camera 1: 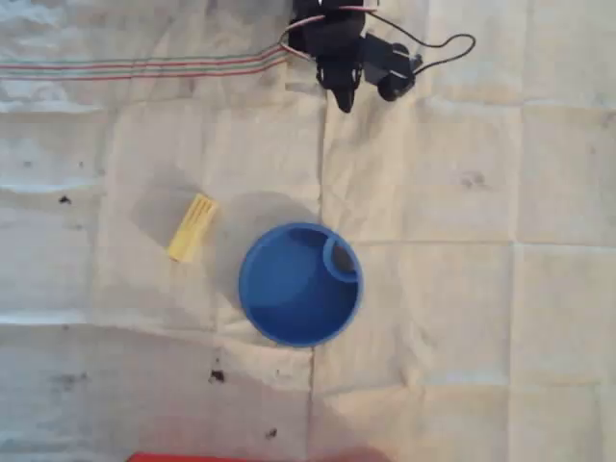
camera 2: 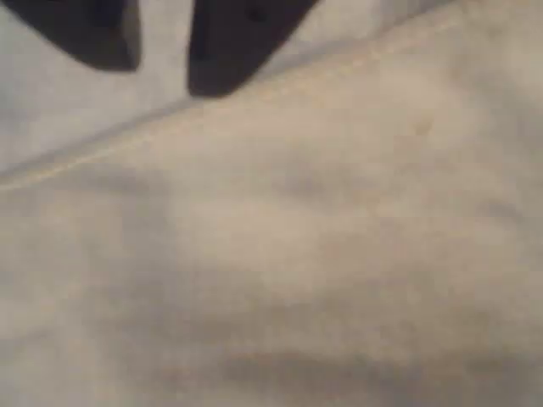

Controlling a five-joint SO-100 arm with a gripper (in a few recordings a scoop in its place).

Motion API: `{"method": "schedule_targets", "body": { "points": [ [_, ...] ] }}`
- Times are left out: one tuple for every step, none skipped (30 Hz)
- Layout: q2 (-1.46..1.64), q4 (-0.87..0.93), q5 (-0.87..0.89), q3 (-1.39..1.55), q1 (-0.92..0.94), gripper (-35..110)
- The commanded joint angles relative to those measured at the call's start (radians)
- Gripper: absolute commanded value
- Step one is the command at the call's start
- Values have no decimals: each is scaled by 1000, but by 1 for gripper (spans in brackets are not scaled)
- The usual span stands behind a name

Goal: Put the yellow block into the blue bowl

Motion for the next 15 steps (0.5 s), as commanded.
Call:
{"method": "schedule_targets", "body": {
  "points": [
    [-3,-61,8,63,-15,1],
    [-3,-72,8,80,-15,1],
    [-3,-84,8,94,-14,1],
    [-3,-101,3,106,-9,1],
    [-3,-118,-3,117,-9,1],
    [-3,-137,-5,127,-8,1],
    [-3,-153,-5,140,-6,1],
    [-3,-169,-5,150,-6,1],
    [-3,-183,-5,161,-9,1],
    [-3,-190,-5,167,-15,1],
    [-3,-196,-5,172,-15,1],
    [-3,-202,-5,176,-15,1],
    [-3,-198,-5,175,-15,1],
    [-3,-195,-5,172,-11,1],
    [-3,-195,-5,176,-6,1]
  ]
}}
